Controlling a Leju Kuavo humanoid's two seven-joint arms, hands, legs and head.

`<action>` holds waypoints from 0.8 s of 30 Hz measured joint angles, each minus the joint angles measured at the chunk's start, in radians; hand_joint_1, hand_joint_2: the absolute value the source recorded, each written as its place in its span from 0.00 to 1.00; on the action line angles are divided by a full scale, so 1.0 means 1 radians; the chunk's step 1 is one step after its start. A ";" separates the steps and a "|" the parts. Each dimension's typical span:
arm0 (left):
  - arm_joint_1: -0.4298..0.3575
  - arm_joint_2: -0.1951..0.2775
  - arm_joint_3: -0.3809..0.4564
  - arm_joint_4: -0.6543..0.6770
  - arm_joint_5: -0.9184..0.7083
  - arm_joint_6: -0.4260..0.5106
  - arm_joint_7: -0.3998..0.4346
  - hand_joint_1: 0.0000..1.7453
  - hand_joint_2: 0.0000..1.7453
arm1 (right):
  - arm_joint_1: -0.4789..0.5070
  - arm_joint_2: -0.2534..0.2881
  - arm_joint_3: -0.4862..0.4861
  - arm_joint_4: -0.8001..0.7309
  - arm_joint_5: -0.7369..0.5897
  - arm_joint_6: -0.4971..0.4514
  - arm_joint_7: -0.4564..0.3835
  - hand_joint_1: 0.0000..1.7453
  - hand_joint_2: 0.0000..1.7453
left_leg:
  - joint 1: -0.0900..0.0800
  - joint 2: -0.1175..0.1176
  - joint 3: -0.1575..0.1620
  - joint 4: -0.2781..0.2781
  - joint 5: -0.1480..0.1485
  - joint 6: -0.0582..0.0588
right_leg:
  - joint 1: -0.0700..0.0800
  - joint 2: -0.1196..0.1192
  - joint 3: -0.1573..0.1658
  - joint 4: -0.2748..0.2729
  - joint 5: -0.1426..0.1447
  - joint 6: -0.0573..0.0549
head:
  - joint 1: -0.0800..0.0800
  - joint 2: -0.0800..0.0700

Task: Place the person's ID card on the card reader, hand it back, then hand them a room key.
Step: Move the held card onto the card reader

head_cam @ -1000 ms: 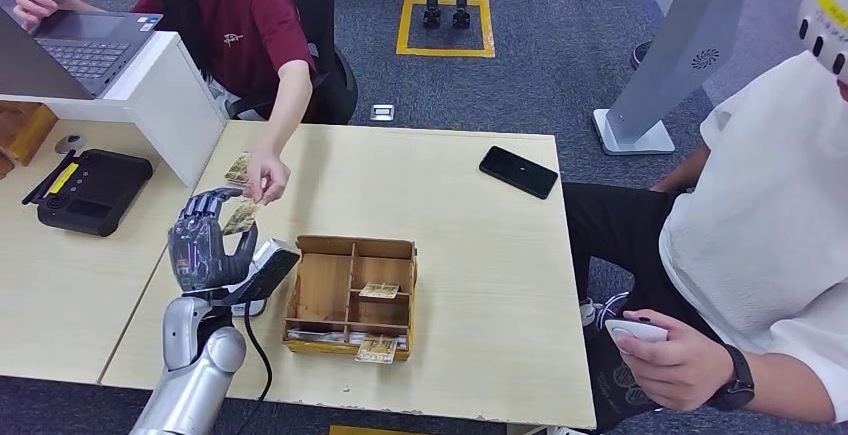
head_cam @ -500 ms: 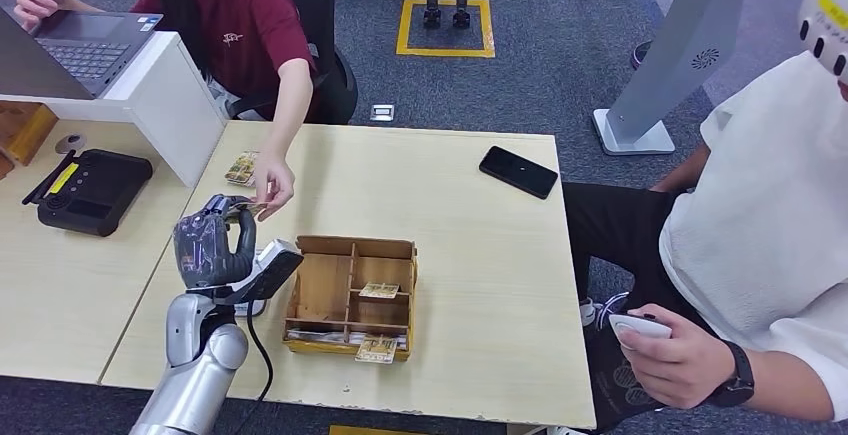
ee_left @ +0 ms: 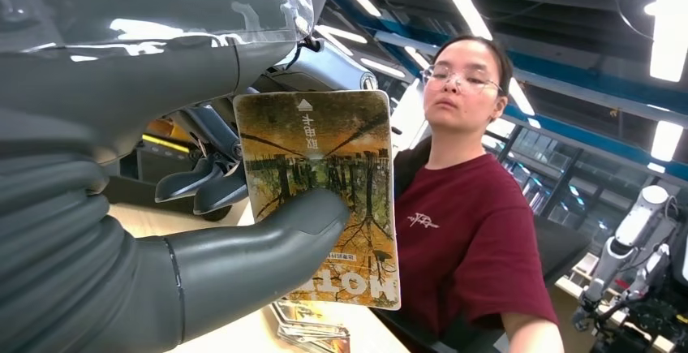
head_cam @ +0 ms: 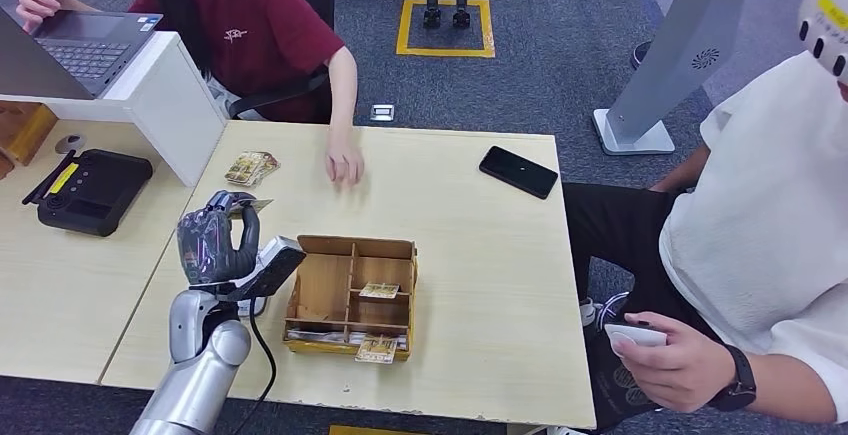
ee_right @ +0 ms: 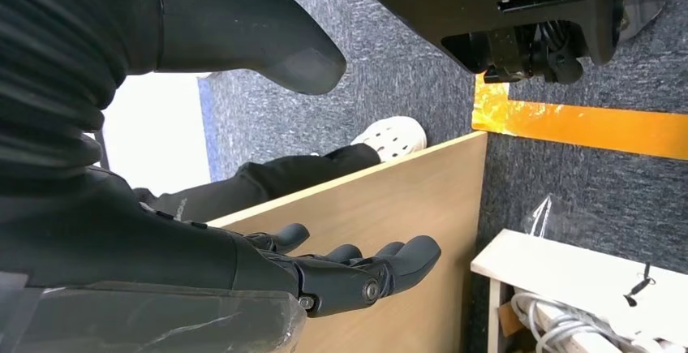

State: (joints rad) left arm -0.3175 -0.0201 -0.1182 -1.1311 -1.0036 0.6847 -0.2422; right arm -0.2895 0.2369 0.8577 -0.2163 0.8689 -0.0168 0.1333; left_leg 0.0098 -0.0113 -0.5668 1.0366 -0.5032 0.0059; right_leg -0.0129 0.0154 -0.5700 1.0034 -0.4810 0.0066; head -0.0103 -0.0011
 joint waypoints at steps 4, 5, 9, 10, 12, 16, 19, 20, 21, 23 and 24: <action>-0.001 -0.001 0.000 0.001 -0.007 0.000 0.001 1.00 1.00 | -0.001 0.000 0.001 0.000 0.003 0.001 0.000 0.00 1.00 | 0.000 0.000 0.000 0.000 0.000 0.000 | 0.000 0.000 0.000 0.000 0.000 0.000 | 0.000 0.000; -0.003 -0.001 0.000 0.002 -0.009 0.000 0.002 1.00 1.00 | -0.001 0.000 0.002 0.000 0.005 0.001 -0.002 0.00 1.00 | 0.000 0.000 0.000 0.000 0.000 0.000 | 0.000 0.000 0.000 0.000 0.000 0.000 | 0.000 0.000; -0.012 -0.002 0.000 0.017 -0.009 -0.008 0.024 1.00 1.00 | -0.003 0.001 0.006 0.000 0.018 0.009 -0.010 0.00 1.00 | 0.000 0.000 0.000 0.000 0.000 0.000 | 0.000 0.000 0.000 0.000 0.000 0.000 | 0.000 0.000; -0.016 -0.003 0.000 0.023 -0.003 -0.012 0.033 1.00 1.00 | -0.003 0.001 0.008 0.000 0.021 0.011 -0.011 0.00 1.00 | 0.000 0.000 0.000 0.000 0.000 0.000 | 0.000 0.000 0.000 0.000 0.000 0.000 | 0.000 0.000; -0.023 -0.005 0.000 0.036 0.011 -0.020 0.049 1.00 1.00 | -0.004 0.002 0.012 0.000 0.028 0.014 -0.016 0.00 1.00 | 0.000 0.000 0.000 0.000 0.000 0.000 | 0.000 0.000 0.000 0.000 0.000 0.000 | 0.000 0.000; -0.034 -0.008 -0.001 0.058 0.029 -0.026 0.056 1.00 1.00 | -0.007 0.002 0.023 0.000 0.041 0.016 -0.024 0.00 1.00 | 0.000 0.000 0.000 0.000 0.000 0.000 | 0.000 0.000 0.000 0.000 0.000 0.000 | 0.000 0.000; -0.036 -0.010 -0.006 0.067 0.044 -0.028 0.051 1.00 1.00 | -0.008 0.003 0.028 0.000 0.050 0.017 -0.031 0.00 1.00 | 0.000 0.000 0.000 0.000 0.000 0.000 | 0.000 0.000 0.000 0.000 0.000 0.000 | 0.000 0.000; -0.035 -0.010 -0.008 0.068 0.047 -0.027 0.048 1.00 1.00 | -0.009 0.003 0.029 0.000 0.053 0.018 -0.033 0.00 1.00 | 0.000 0.000 0.000 0.000 0.000 0.000 | 0.000 0.000 0.000 0.000 0.000 0.000 | 0.000 0.000; -0.035 -0.011 -0.010 0.068 0.050 -0.025 0.046 1.00 1.00 | -0.009 0.003 0.030 0.000 0.056 0.018 -0.034 0.00 1.00 | 0.000 0.000 0.000 0.000 0.000 0.000 | 0.000 0.000 0.000 0.000 0.000 0.000 | 0.000 0.000; -0.036 -0.011 -0.015 0.070 0.051 -0.021 0.045 1.00 1.00 | -0.010 0.004 0.032 0.000 0.060 0.019 -0.038 0.00 1.00 | 0.000 0.000 0.000 0.000 0.000 0.000 | 0.000 0.000 0.000 0.000 0.000 0.000 | 0.000 0.000; -0.036 -0.011 -0.017 0.072 0.051 -0.019 0.045 1.00 1.00 | -0.011 0.004 0.034 0.000 0.063 0.021 -0.039 0.00 1.00 | 0.000 0.000 0.000 0.000 0.000 0.000 | 0.000 0.000 0.000 0.000 0.000 0.000 | 0.000 0.000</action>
State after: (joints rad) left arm -0.3531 -0.0308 -0.1354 -1.0596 -0.9527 0.6655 -0.1968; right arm -0.3001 0.2412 0.8913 -0.2163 0.9320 0.0041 0.0939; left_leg 0.0097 -0.0113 -0.5669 1.0366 -0.5032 0.0059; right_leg -0.0129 0.0156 -0.5701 1.0034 -0.4810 0.0066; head -0.0102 -0.0009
